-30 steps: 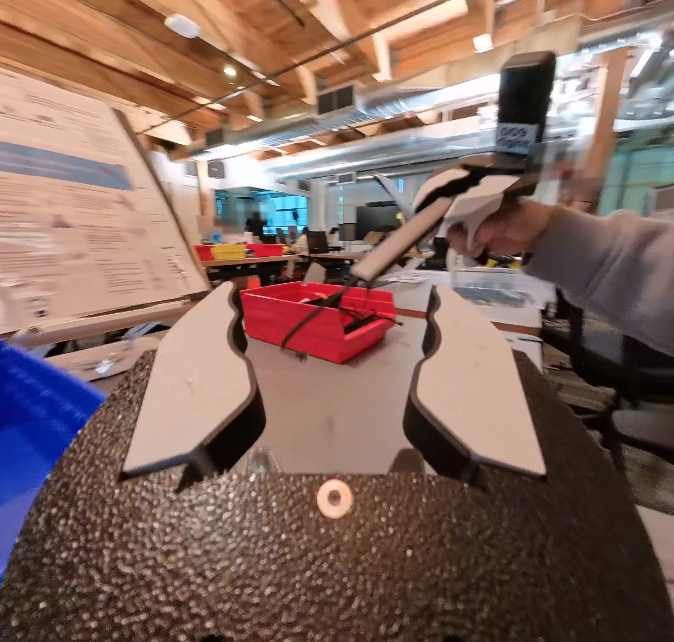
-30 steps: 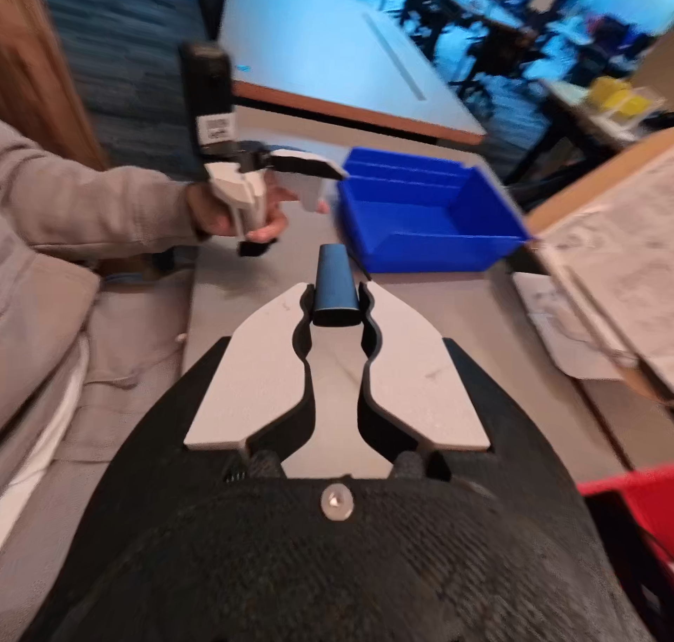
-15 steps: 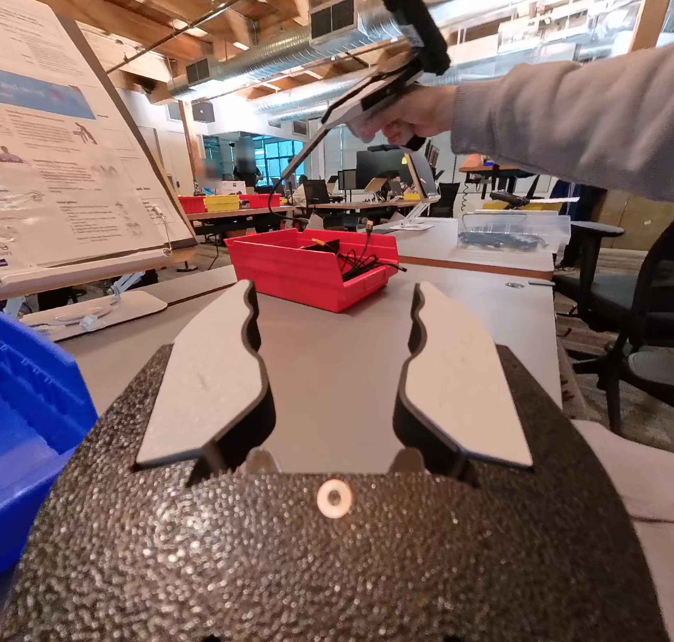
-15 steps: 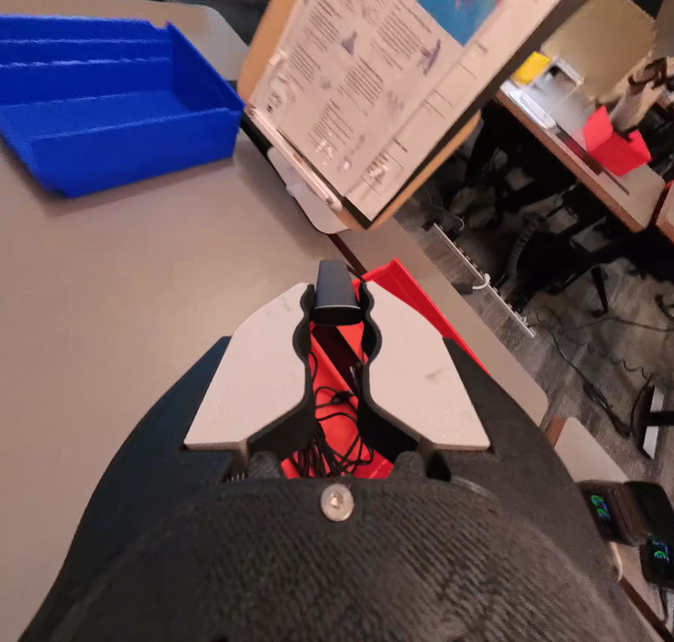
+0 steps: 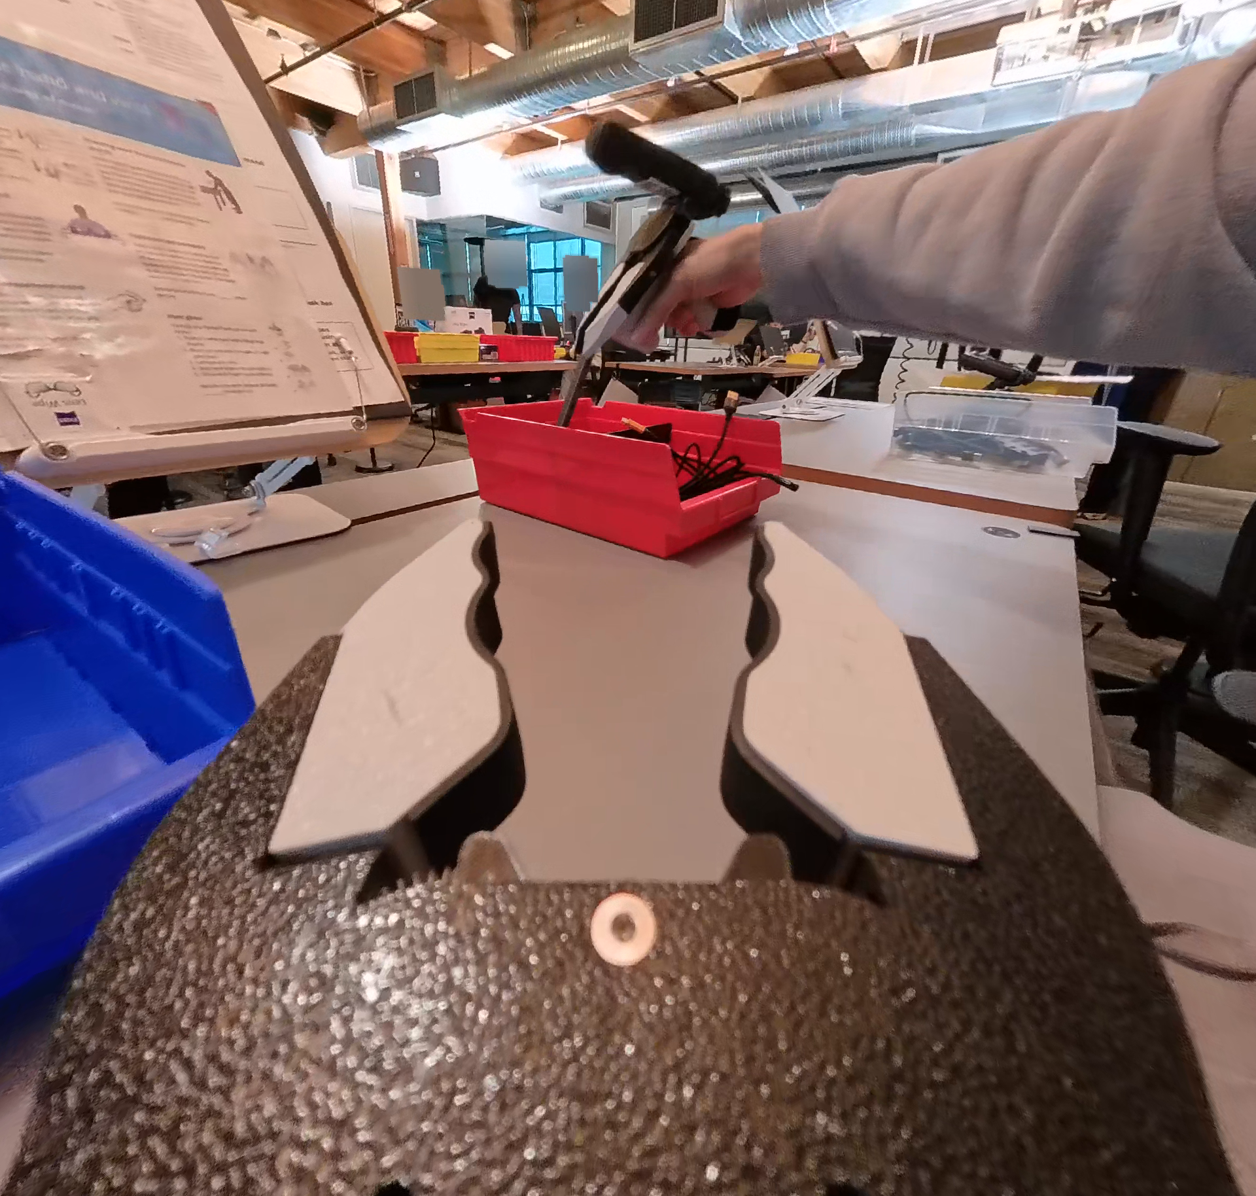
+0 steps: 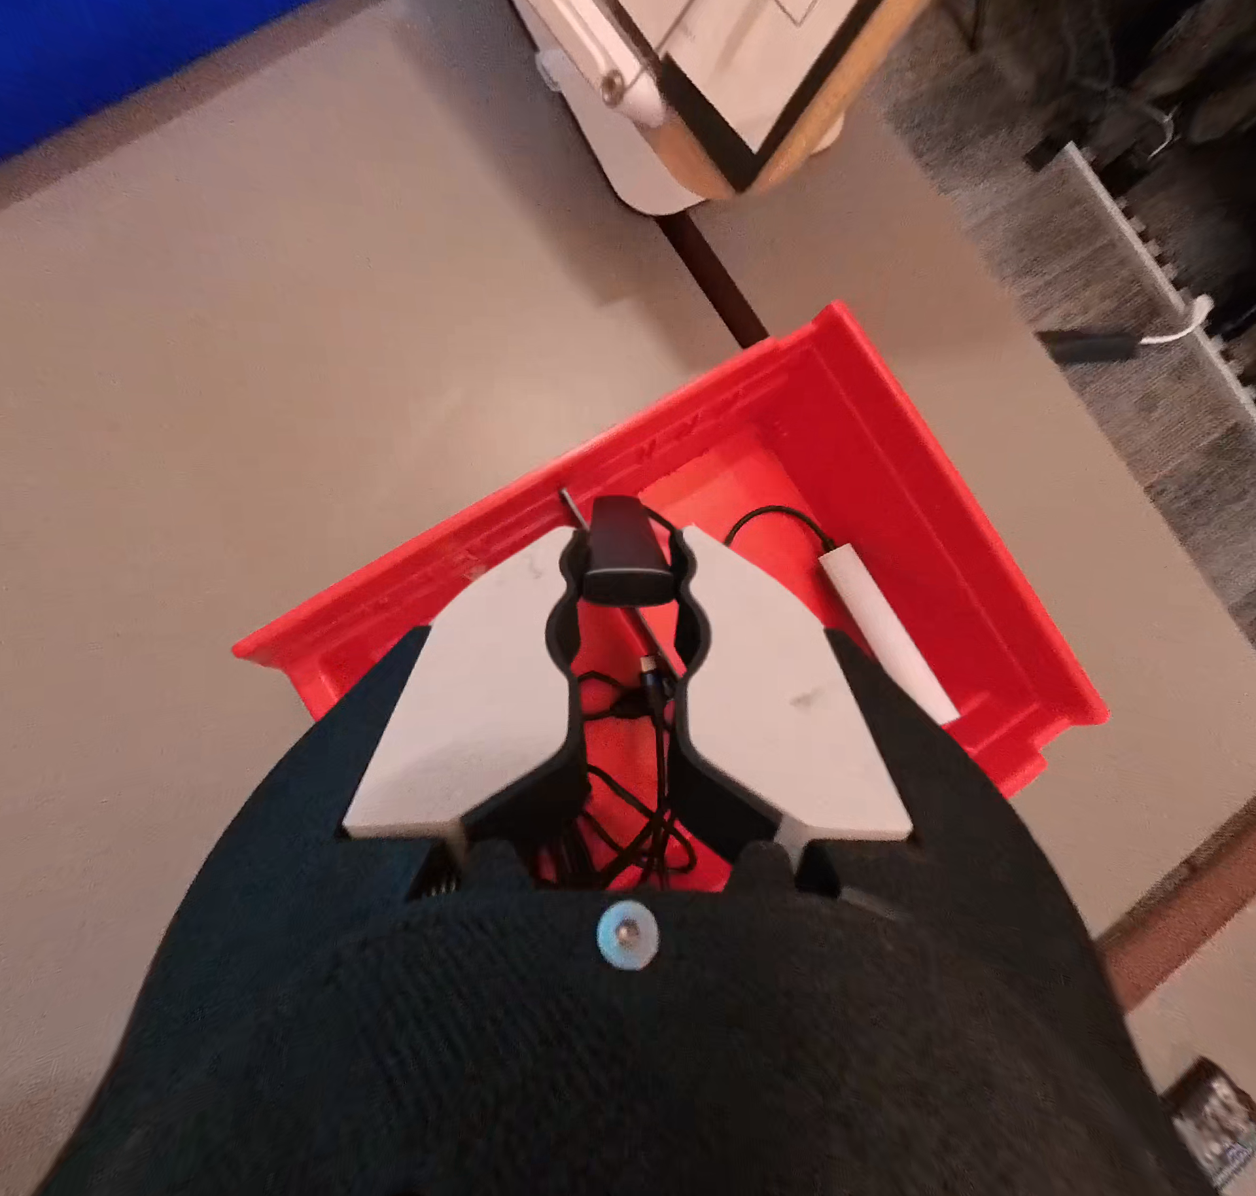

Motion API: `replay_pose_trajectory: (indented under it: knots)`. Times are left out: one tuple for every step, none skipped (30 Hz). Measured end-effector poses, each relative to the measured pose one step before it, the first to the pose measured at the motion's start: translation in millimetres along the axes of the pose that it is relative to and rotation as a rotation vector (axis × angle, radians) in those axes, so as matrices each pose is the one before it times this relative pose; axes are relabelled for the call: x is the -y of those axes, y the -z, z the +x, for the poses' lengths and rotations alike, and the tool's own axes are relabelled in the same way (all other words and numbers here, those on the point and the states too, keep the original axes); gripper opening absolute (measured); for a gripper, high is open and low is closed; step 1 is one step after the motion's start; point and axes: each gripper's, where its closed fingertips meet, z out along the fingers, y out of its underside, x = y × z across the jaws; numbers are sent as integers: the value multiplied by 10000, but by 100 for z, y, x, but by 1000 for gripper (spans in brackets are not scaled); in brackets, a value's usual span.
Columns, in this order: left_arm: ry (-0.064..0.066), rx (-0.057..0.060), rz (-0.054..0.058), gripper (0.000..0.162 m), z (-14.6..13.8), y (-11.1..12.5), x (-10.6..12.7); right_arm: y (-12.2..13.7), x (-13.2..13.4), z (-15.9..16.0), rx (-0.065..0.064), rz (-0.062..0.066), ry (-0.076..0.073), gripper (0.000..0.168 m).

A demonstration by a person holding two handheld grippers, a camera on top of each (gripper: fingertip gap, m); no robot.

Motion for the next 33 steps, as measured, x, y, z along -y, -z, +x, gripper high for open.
replay_pose_trajectory:
  knots:
    - [123,-19,32,70,19,-39,-18,-518,-134,546,229,-91,-308,24]
    - [121,-27,42,70,63,-65,-10,-413,-126,885,41,-16,-310,25]
    - [98,-48,24,70,122,-97,-43,-336,-319,1303,-253,-50,-338,27]
    - [50,-42,-12,70,122,-105,-90,-282,-626,1663,-618,-215,-381,31]
    - [4,-16,-49,70,96,-112,-146,-396,-1099,2163,-954,-510,-306,39]
    - [-18,-12,-64,70,73,-111,-167,-549,-1380,2046,-975,-713,-104,46]
    - [-12,-15,-70,70,80,-107,-174,-666,-1287,1474,-718,-642,78,47]
    - [-3,5,-71,70,37,-109,-183,-588,-938,1071,-612,-392,165,51]
    - [-12,21,-46,70,12,-101,-115,-499,-540,851,-603,-132,131,56]
    - [-35,7,-4,70,40,-90,-35,-330,-18,440,-338,191,19,57]
    - [-42,2,5,69,60,-73,-9,-138,537,-12,-16,518,-56,58]
    - [-28,4,-25,69,48,-88,-43,63,726,-391,194,678,7,58]
    - [-27,-23,-42,69,84,-77,-54,112,577,-488,272,554,73,61]
    - [-44,-44,-50,69,108,-74,-66,252,304,-70,29,244,39,61]
    - [-62,-40,-62,69,118,-74,-82,516,245,427,-270,145,-86,62]
    - [-72,-17,-63,69,106,-62,-72,843,401,214,-171,309,-212,65]
    - [-80,-10,-66,70,101,-62,-85,1140,482,-422,155,434,-232,65]
    - [-88,-39,-80,70,158,-71,-94,1428,408,-655,118,450,-232,64]
    - [-87,-52,-107,70,157,-109,-133,1686,169,-761,23,397,-168,63]
    - [-78,-47,-150,70,143,-149,-182,1911,-191,-971,-5,357,-58,63]
    - [-61,-52,-206,70,123,-222,-250,1976,-551,-974,-136,219,-59,59]
    - [-33,-54,-264,70,99,-281,-313,1991,-1186,-1107,-95,-40,-72,55]
    - [-4,-23,-283,70,21,-310,-346,1881,-1757,-1311,99,-268,-48,57]
    - [22,1,-247,71,-20,-327,-285,1639,-1927,-1435,182,-229,61,59]
    - [39,-19,-182,71,34,-295,-220,1332,-1846,-1437,124,-101,109,60]
    - [32,-41,-127,71,89,-272,-143,1253,-1976,-1073,-104,-62,-16,61]
    - [23,-25,-97,71,85,-313,-99,1145,-1988,-691,-276,-108,-260,62]
    - [34,37,-79,71,-6,-404,-79,1025,-1790,-425,-257,-63,-347,63]
    - [79,123,-78,71,-148,-625,-61,785,-1087,-141,-316,218,-437,63]
    - [186,201,-94,71,-270,-934,-33,810,-808,73,-328,382,-595,61]
    - [337,248,-126,72,-292,-1251,46,588,-568,-43,-164,442,-676,60]
    - [435,231,-173,74,-182,-1550,173,405,-430,-52,-62,474,-730,59]
    - [386,179,-208,75,-2,-1765,304,160,-407,-133,29,380,-797,57]
